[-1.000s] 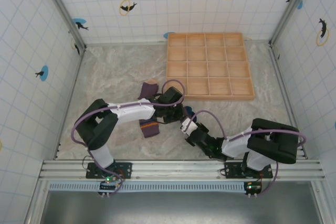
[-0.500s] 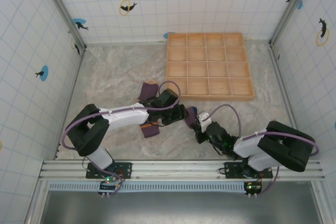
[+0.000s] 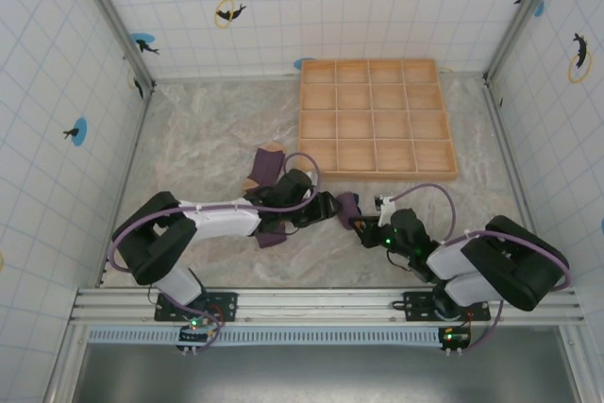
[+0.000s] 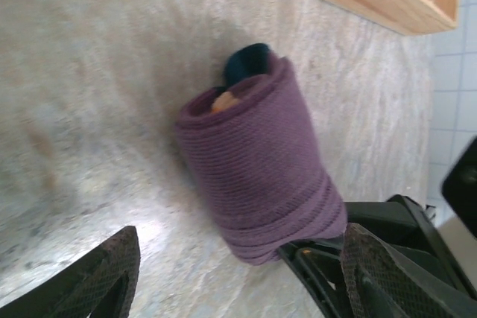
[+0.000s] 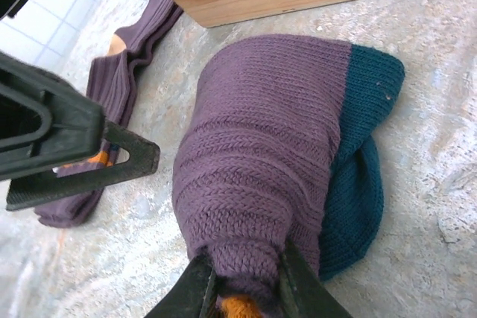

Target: Roll the socks

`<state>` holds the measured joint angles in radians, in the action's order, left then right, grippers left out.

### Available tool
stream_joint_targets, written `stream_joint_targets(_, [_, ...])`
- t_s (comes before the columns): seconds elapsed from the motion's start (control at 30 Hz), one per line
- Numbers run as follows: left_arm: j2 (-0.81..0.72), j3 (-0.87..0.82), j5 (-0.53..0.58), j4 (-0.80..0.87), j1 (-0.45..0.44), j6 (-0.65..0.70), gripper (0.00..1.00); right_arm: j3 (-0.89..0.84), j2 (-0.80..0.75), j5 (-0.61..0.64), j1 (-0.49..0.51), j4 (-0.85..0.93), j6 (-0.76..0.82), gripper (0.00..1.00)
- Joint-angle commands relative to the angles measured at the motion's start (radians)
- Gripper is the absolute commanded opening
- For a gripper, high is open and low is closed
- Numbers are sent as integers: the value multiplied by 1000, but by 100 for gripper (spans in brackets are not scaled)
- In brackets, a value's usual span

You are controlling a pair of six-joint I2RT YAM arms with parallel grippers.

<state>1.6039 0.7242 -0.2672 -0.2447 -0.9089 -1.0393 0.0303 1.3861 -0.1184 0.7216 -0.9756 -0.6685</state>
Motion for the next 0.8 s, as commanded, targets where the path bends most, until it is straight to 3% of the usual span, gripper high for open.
stream_joint_targets(0.0, [34,-16,-18,-109,-13,33,70,-130,35,-35,-29,94,-103,0])
stream_joint_targets(0.23, [103,-3,-26,-178,-23,25,65,-133,22,-43,-48,181,-162,0])
stream_joint_targets(0.53, [159,-38,-32,-339,-31,-26,67,-132,-41,22,-54,363,-236,0])
stream_joint_targets(0.77, [208,-42,-34,-405,-31,-49,66,-138,-53,21,-53,392,-263,0])
